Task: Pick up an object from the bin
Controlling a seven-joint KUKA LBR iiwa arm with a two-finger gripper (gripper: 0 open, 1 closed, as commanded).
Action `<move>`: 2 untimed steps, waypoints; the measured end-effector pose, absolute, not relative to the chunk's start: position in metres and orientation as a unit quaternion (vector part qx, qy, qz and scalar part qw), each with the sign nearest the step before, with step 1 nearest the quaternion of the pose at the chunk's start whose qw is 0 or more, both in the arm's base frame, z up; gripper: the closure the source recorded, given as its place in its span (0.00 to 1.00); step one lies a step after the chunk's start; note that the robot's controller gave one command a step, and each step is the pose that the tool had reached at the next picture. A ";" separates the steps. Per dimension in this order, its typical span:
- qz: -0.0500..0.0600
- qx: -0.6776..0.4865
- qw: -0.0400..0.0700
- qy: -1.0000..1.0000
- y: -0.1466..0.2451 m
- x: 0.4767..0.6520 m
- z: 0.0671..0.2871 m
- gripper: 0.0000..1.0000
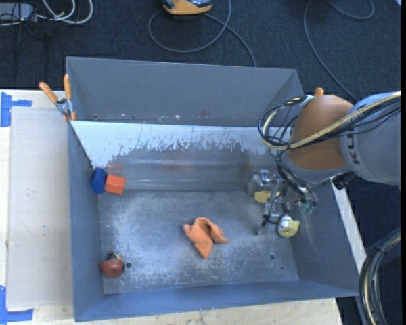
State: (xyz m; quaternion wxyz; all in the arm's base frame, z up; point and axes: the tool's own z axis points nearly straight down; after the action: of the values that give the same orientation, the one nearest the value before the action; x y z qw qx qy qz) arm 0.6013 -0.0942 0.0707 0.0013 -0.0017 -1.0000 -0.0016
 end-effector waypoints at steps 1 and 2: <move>0.000 0.016 0.001 -1.000 -0.058 0.572 0.070 0.00; -0.002 0.001 0.002 -1.000 -0.022 0.567 0.069 0.00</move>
Offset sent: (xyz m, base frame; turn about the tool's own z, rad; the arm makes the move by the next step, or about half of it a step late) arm -0.0329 0.0736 -0.0007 -0.0051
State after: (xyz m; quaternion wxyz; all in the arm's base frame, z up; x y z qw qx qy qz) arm 0.5668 -0.0224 0.0693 0.0021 0.0011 -1.0000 -0.0020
